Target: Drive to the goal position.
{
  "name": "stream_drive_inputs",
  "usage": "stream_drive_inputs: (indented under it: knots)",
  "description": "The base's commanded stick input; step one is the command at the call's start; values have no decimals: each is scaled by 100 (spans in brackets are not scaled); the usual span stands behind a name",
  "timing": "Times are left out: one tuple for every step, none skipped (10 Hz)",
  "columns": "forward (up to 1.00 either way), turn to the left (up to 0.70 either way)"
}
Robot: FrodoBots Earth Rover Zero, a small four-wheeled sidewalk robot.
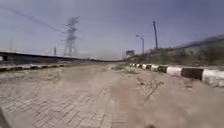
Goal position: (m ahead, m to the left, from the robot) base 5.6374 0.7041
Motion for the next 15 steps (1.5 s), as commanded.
stream_drive_inputs:
  knots:
    - [100,0]
    - [100,0]
    - [100,0]
    - [100,2]
    - [100,10]
    - [100,16]
    - [100,20]
    - [100,9]
    - [100,0]
    - [100,0]
    - [100,0]
    - [100,0]
    - [100,0]
    - [100,3]
    - [100,10]
